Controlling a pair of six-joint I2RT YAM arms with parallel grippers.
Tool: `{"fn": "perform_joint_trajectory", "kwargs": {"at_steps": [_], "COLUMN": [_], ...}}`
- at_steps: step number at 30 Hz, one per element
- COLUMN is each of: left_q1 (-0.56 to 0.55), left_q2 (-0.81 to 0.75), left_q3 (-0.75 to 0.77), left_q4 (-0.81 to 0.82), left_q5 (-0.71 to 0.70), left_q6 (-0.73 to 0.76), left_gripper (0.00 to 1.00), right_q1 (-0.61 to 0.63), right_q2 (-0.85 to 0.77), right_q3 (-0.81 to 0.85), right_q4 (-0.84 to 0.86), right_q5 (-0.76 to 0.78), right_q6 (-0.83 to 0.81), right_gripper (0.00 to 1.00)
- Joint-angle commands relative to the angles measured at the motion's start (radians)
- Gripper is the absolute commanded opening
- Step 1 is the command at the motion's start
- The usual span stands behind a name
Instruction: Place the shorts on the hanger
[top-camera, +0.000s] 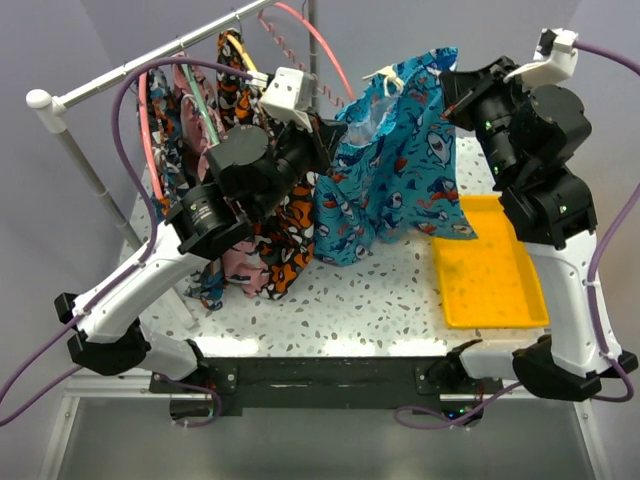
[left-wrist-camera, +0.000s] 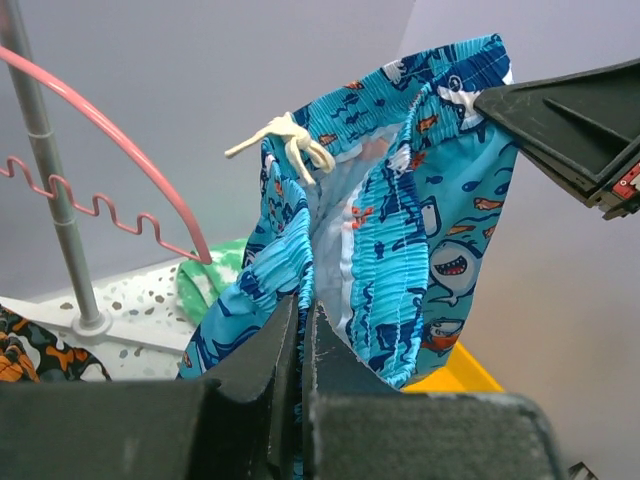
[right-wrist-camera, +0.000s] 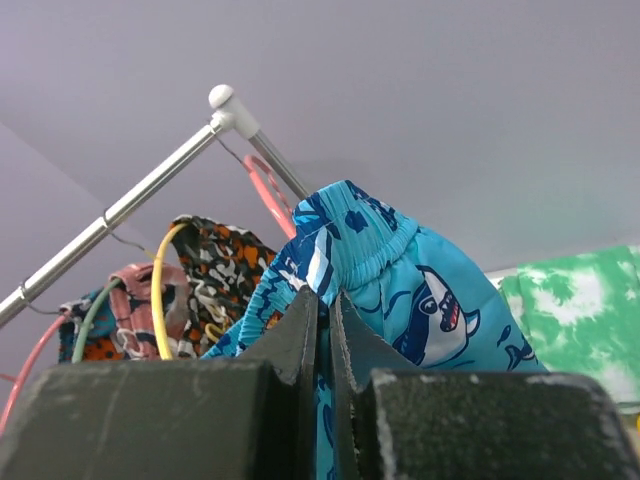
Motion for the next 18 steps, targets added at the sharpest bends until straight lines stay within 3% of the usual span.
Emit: {"fn": "perform_joint_trajectory", "kwargs": {"at_steps": [1, 5, 7, 12, 14, 18], "left_q1": [0.005, 0.005, 0.005, -0.019, -0.041, -0.064], "left_q2": [-0.055, -0.092, -0.115, -0.192, -0.201, -0.204], "left_q3": [-0.028, -0.183, -0.278, -0.701, -0.850, -1.010], "left_q4": [0.067, 0.061, 0.068, 0.154, 0.179, 0.200], "left_q5": [0.032, 0.050, 0.073, 0.140, 0.159, 0.147], "left_q6": [0.005, -0.043, -0.085, -0.194, -0.224, -0.306], "left_gripper": [0.00, 0.00, 0.00, 0.00, 0.00, 0.00], "right_q1": [-0.001, -0.002, -0.002, -0.005, -0.004, -0.005], "right_q2": [-0.053, -0.148, -0.261, -0.597, -0.733, -0.893], "right_q3": [-0.096, -0.354, -0.613, -1.213, -1.373, -1.520], "right_q4": [0.048, 0.056, 0.077, 0.068, -0.002, -0.062], "right_q5": [-0.008, 0.038, 0.071, 0.110, 0.090, -0.026], "right_q6": [0.002, 0.055, 0.086, 0.210, 0.279, 0.399], "right_gripper": [0.00, 0.00, 0.00, 0.00, 0.00, 0.01]}}
